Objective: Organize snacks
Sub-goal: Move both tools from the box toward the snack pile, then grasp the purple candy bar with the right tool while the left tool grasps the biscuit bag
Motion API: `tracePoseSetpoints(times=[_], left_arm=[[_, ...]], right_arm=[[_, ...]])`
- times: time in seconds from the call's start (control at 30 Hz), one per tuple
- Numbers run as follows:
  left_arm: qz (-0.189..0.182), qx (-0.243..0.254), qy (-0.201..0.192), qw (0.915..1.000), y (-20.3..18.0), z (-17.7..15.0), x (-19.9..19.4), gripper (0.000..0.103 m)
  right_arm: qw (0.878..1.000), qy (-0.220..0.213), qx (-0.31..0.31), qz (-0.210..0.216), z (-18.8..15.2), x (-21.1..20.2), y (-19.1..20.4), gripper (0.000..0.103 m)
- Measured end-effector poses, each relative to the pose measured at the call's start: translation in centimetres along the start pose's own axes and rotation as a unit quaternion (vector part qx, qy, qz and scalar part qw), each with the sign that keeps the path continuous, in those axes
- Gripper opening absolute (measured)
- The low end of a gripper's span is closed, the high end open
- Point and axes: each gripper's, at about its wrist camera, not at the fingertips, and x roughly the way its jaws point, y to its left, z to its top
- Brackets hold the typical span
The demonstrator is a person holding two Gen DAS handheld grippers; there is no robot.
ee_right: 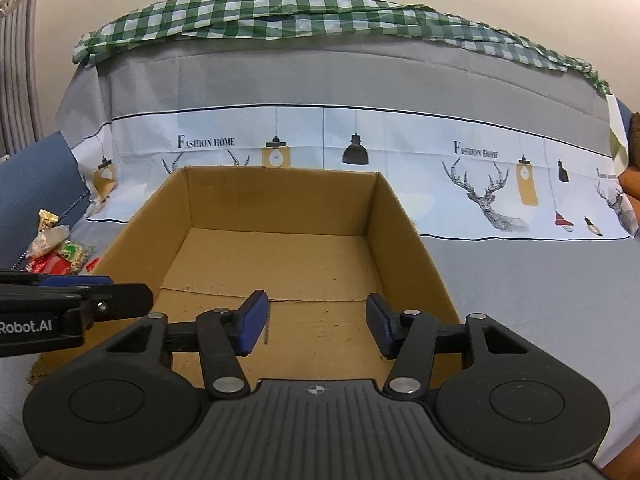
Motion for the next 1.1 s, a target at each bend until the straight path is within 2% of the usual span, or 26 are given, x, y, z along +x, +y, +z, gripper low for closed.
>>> tracePoseSetpoints(times=[0.2,0.3,0.43,0.5,0.57,0.63,0.7,0.77,0.83,0.93,0.97,1.0,1.07,1.1], left_arm=[[-0.020,0.010,-0.003,0.9997,-0.3,0.1,-0.4,0.041],[-0.042,0.019,0.006,0.9989,-0.1,0.3,-0.7,0.041],[-0.082,0.025,0.045,0.9953,1.2,1.5,-0.6,0.029],[-0.089,0.060,0.046,0.9931,1.9,2.5,-1.3,0.022],[-0.087,0.101,0.043,0.9902,2.6,3.1,-2.0,0.022],[-0.083,0.114,0.040,0.9892,4.0,3.1,-2.8,0.021],[-0.077,0.097,0.036,0.9916,6.1,2.5,-3.2,0.021],[-0.071,0.032,0.041,0.9961,8.6,1.5,-3.0,0.020],[-0.064,0.018,0.015,0.9977,9.7,1.8,-3.7,0.019],[-0.082,-0.016,0.013,0.9964,11.2,1.9,-4.0,0.019],[-0.081,-0.014,0.003,0.9966,11.3,1.9,-4.3,0.019],[-0.086,-0.010,-0.002,0.9962,11.5,1.7,-4.6,0.019],[-0.090,0.010,0.009,0.9958,11.7,1.3,-5.0,0.019],[-0.077,0.033,0.021,0.9963,11.6,1.0,-5.4,0.019]], right_arm=[[1.000,0.002,-0.004,0.002,-0.1,0.1,0.0,0.056],[1.000,0.013,-0.011,0.004,-0.2,0.5,0.2,0.055],[1.000,0.017,-0.012,0.007,-0.2,0.7,0.6,0.054],[1.000,0.015,-0.005,0.017,0.0,0.6,0.7,0.052],[1.000,0.011,-0.002,0.025,0.1,0.4,1.1,0.047],[1.000,0.007,-0.003,0.029,0.2,0.2,1.5,0.044],[0.999,0.002,-0.001,0.033,0.3,0.1,2.1,0.041],[0.999,-0.002,0.002,0.042,0.5,0.0,2.7,0.039],[0.999,-0.004,-0.002,0.049,0.7,0.1,3.4,0.039],[0.998,-0.003,0.002,0.063,1.0,0.3,4.8,0.033],[0.998,-0.002,0.006,0.069,1.1,0.2,5.3,0.030],[0.997,-0.003,0.005,0.072,1.2,0.3,5.8,0.023],[0.996,-0.012,0.009,0.083,1.5,0.2,7.0,0.016],[0.996,-0.018,0.011,0.091,1.5,0.0,7.5,0.015]])
